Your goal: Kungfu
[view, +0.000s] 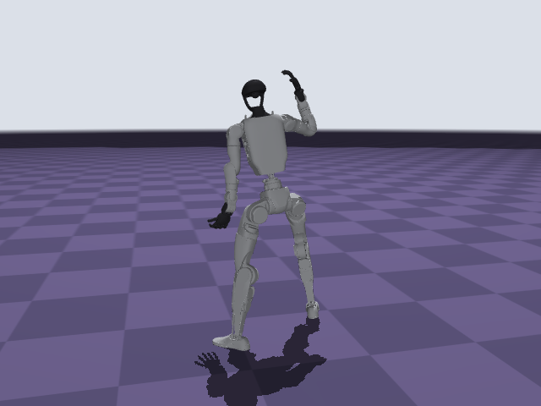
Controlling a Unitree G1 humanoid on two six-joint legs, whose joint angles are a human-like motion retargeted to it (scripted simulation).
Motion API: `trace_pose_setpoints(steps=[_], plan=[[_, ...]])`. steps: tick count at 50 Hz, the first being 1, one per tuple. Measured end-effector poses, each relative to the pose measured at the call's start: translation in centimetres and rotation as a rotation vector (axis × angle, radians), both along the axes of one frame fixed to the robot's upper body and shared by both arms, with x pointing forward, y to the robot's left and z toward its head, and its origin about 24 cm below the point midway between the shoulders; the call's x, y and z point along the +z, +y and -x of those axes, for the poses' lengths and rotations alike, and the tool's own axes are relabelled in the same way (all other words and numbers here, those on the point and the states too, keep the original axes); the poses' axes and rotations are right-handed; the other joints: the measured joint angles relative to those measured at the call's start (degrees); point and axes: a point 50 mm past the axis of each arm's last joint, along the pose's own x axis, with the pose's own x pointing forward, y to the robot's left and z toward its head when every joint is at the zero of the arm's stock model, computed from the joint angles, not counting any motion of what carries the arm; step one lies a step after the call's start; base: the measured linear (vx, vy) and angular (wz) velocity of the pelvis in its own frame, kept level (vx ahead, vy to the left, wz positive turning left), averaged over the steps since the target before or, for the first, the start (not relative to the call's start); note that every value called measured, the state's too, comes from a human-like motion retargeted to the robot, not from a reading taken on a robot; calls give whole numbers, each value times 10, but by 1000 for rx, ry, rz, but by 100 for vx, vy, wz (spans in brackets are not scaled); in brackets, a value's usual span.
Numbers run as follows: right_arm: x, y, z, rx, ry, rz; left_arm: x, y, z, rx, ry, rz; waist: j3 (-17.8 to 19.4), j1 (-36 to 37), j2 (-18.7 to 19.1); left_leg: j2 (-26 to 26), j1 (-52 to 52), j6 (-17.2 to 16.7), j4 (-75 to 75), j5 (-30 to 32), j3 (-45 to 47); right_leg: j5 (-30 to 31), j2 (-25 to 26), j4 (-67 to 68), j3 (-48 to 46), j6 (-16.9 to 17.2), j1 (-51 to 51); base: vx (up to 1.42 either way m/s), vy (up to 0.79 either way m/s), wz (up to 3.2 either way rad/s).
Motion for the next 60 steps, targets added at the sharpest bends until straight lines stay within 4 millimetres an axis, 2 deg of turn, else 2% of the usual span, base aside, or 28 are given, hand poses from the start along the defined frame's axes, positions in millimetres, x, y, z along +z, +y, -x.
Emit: trace_pose_setpoints(steps=[3,5,7,10,14,20,28,34,38,42,45,47,50,51,53,55,57,58,60], plan=[[-14,4,44,-149,-131,30,-3,-34,-42,134,-151,159,11,-23,1,23,-2,0,-5,9,-12,-22,19,20,-13,-14,0,-28,-43,2],[-25,11,64,-223,-204,36,3,-46,-71,131,-272,227,14,-28,-1,32,-6,0,-5,12,-16,-33,24,35,-14,-22,-8,-24,-18,-1],[-34,21,75,-266,-273,56,10,-54,-96,56,-351,249,18,-29,-2,36,-3,0,-4,12,-13,-38,27,45,-10,-27,-13,-22,-8,-11],[-44,35,81,-322,-345,101,18,-54,-121,-66,-389,202,19,-30,-2,31,1,0,-4,11,-5,-39,25,57,0,-31,-24,-14,4,-11],[-46,39,77,-367,-350,102,27,-56,-143,-185,-428,140,16,-30,-4,10,-8,0,-4,10,-14,-39,8,70,17,-30,-43,-8,14,9],[-47,36,75,-315,-318,84,30,-63,-152,-220,-460,132,13,-32,-6,-26,-26,0,-10,17,-20,-27,-23,69,38,-17,-56,-2,19,32],[-47,34,75,-300,-313,70,22,-76,-139,-207,-421,164,16,-7,-1,-36,-27,0,-17,22,-25,-1,-25,28,43,-6,-38,8,12,8],[-49,26,70,-280,-282,25,17,-73,-128,-221,-374,158,17,10,-3,-51,-27,0,-16,6,-23,34,-28,-13,49,3,-35,6,12,-14],[-52,18,61,-280,-238,-22,14,-63,-118,-253,-321,123,20,18,-19,-98,-35,0,10,-77,-90,73,-39,-54,76,14,-43,7,21,-43],[-52,6,44,-323,-166,-52,9,-46,-98,-327,-203,51,38,43,-44,-161,-18,0,59,-177,-237,117,-21,-114,114,22,-31,9,15,-135],[-44,-4,25,-473,-120,-10,5,-28,-74,-373,-71,-28,52,85,-40,-143,28,1,68,-220,-274,149,62,-178,145,14,-16,4,-6,-241],[-36,-5,8,-674,-141,78,2,-17,-54,-386,23,-63,59,96,-47,-144,53,12,59,-214,-230,169,87,-210,179,23,-19,2,15,-222],[-28,-4,-36,-1114,-295,264,-1,-2,-20,-395,166,-86,60,53,-47,-133,69,10,47,-213,-159,182,86,-242,179,36,-22,-7,17,-116],[-21,-10,-48,-1267,-364,292,-1,2,-12,-413,206,-85,62,34,-43,-132,68,10,46,-214,-150,183,77,-249,161,32,-22,-18,17,-64],[-7,-21,-59,-1473,-526,316,-1,10,4,-475,292,-89,64,12,-41,-129,68,11,45,-216,-132,186,59,-261,120,12,-20,-19,9,-80],[-3,-24,-63,-1471,-612,397,2,20,17,-565,386,-113,61,11,-45,-128,70,10,46,-216,-118,197,45,-272,76,-16,-20,-14,-6,-123],[-5,-22,-67,-1373,-578,523,5,31,24,-677,470,-160,58,14,-49,-125,73,6,48,-214,-99,219,33,-279,31,-37,-17,-13,-14,-125],[-5,-21,-68,-1350,-556,577,7,35,26,-737,506,-184,57,13,-49,-124,75,4,49,-213,-93,234,28,-283,11,-41,-14,-13,-13,-94],[0,-21,-68,-1383,-537,619,10,43,27,-863,568,-230,56,0,-52,-127,78,1,53,-211,-87,287,13,-290,-24,-27,-6,-13,-13,-59]])
